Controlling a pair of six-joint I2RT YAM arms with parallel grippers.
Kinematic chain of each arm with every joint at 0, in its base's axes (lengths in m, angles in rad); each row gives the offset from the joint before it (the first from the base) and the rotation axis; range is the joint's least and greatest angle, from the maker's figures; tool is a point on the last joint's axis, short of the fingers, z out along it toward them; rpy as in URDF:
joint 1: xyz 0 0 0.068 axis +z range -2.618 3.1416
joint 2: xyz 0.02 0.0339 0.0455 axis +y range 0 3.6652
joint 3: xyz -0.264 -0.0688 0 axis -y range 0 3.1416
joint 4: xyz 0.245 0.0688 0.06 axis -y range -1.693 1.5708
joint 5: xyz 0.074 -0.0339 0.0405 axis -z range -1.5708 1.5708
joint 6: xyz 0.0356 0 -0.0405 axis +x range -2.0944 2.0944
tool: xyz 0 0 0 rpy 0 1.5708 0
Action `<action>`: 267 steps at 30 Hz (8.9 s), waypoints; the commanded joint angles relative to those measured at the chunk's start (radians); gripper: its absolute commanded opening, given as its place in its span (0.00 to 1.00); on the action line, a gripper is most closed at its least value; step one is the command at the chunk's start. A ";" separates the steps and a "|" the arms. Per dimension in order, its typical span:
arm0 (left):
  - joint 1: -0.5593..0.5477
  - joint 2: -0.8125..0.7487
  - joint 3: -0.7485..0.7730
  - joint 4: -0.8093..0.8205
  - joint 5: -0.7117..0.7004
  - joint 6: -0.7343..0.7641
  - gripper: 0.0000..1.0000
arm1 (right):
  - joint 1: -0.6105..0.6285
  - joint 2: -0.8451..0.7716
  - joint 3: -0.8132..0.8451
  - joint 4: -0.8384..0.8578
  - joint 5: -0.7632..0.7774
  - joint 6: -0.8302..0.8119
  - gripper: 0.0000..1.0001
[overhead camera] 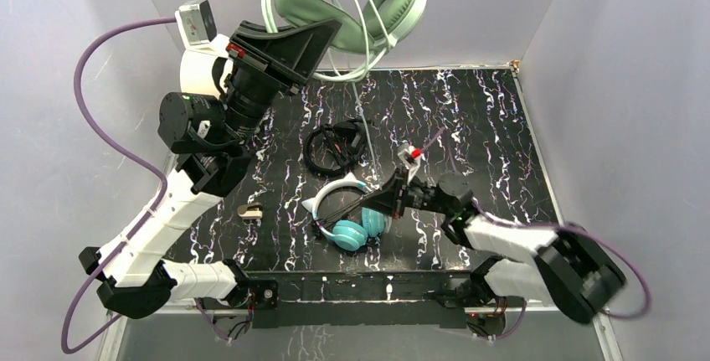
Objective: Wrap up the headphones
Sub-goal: Wrap the headphones cable around the headphones, then place the headphones at the center of the board.
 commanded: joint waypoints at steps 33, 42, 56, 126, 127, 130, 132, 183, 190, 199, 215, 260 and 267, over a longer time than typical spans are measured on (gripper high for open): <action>0.004 -0.382 -0.310 -0.793 0.655 0.087 0.00 | 0.010 -0.401 1.060 -1.513 0.879 -0.681 0.00; 0.004 -0.311 -0.318 -0.581 0.890 -0.030 0.00 | 0.010 -0.205 1.150 -1.481 0.703 -0.764 0.00; 0.004 -0.234 -0.260 0.052 0.901 -0.248 0.00 | -0.351 -0.030 0.805 -0.602 -0.547 -0.052 0.10; 0.003 -0.141 -0.269 -0.173 0.100 0.582 0.00 | 0.079 -0.543 0.558 -1.255 0.041 -0.201 0.00; 0.004 -0.133 -0.280 -0.174 0.091 0.581 0.00 | 0.079 -0.531 0.578 -1.273 0.007 -0.209 0.00; 0.003 -0.106 -0.315 -0.148 0.050 0.536 0.00 | 0.079 -0.472 0.640 -1.313 -0.100 -0.240 0.00; 0.003 -0.080 -0.324 -0.132 0.036 0.490 0.00 | 0.079 -0.433 0.643 -1.279 -0.139 -0.229 0.00; 0.005 -0.109 -0.887 0.266 0.371 -0.629 0.00 | 0.079 -0.016 1.213 -2.111 0.497 -0.351 0.08; 0.008 -0.090 -0.900 0.341 0.361 -0.645 0.00 | 0.079 0.031 1.307 -2.203 0.569 -0.367 0.25; 0.016 -0.129 -0.955 0.368 0.322 -0.688 0.00 | 0.079 0.040 1.357 -2.267 0.640 -0.361 0.39; 0.039 -0.166 -1.053 0.479 0.197 -0.785 0.00 | 0.079 0.080 1.480 -2.316 0.710 -0.377 0.52; 0.144 0.211 -0.798 0.607 0.349 -0.861 0.00 | 0.052 0.015 1.113 -1.727 0.216 -0.611 0.43; 0.142 0.223 -0.784 0.616 0.336 -0.882 0.00 | 0.076 0.023 1.057 -1.656 0.186 -0.587 0.36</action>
